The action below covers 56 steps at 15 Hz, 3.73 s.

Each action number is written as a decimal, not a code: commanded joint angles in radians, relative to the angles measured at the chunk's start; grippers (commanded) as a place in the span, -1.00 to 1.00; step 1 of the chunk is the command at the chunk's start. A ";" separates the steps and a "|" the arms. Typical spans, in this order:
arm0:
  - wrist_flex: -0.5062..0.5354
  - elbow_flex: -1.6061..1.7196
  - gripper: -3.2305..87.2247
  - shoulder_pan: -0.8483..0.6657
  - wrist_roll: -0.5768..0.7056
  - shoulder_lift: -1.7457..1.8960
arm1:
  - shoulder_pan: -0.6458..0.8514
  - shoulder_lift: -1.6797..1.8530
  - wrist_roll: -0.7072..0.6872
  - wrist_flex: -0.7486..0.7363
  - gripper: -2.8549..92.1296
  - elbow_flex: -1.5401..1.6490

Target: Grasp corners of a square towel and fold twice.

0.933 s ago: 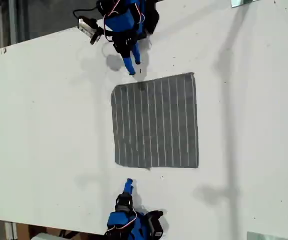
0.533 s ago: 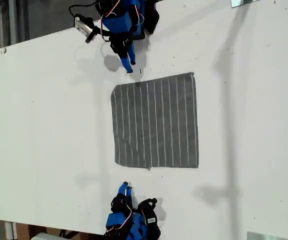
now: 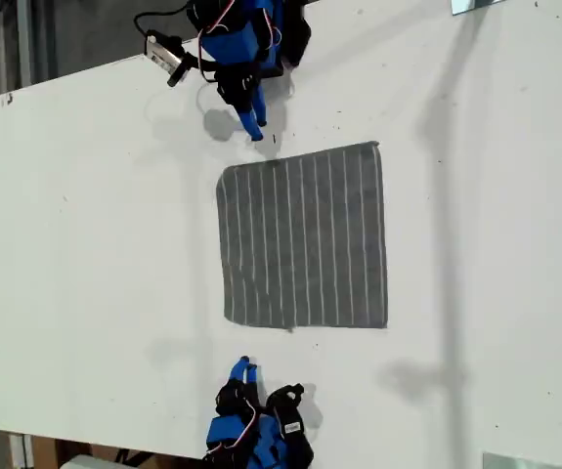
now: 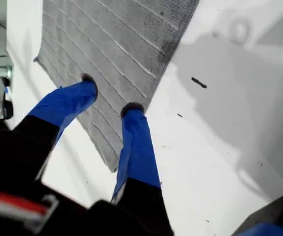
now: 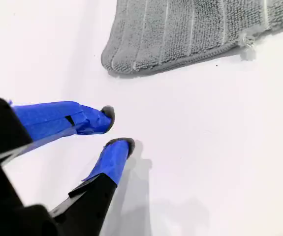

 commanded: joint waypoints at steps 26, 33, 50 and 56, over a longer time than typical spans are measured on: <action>-0.301 -0.367 -0.69 0.374 0.032 -0.988 | -0.660 -1.344 0.147 -0.423 -0.32 -0.572; -0.219 -0.634 -0.65 0.568 -0.098 -1.197 | -0.675 -1.531 0.138 -0.512 -0.31 -0.657; -0.250 -0.782 -0.66 0.730 -0.176 -1.376 | -0.678 -1.891 0.057 -0.729 -0.94 -0.841; -0.184 -1.327 -0.65 0.862 -0.127 -1.881 | -0.681 -1.888 0.063 -0.706 -0.94 -0.844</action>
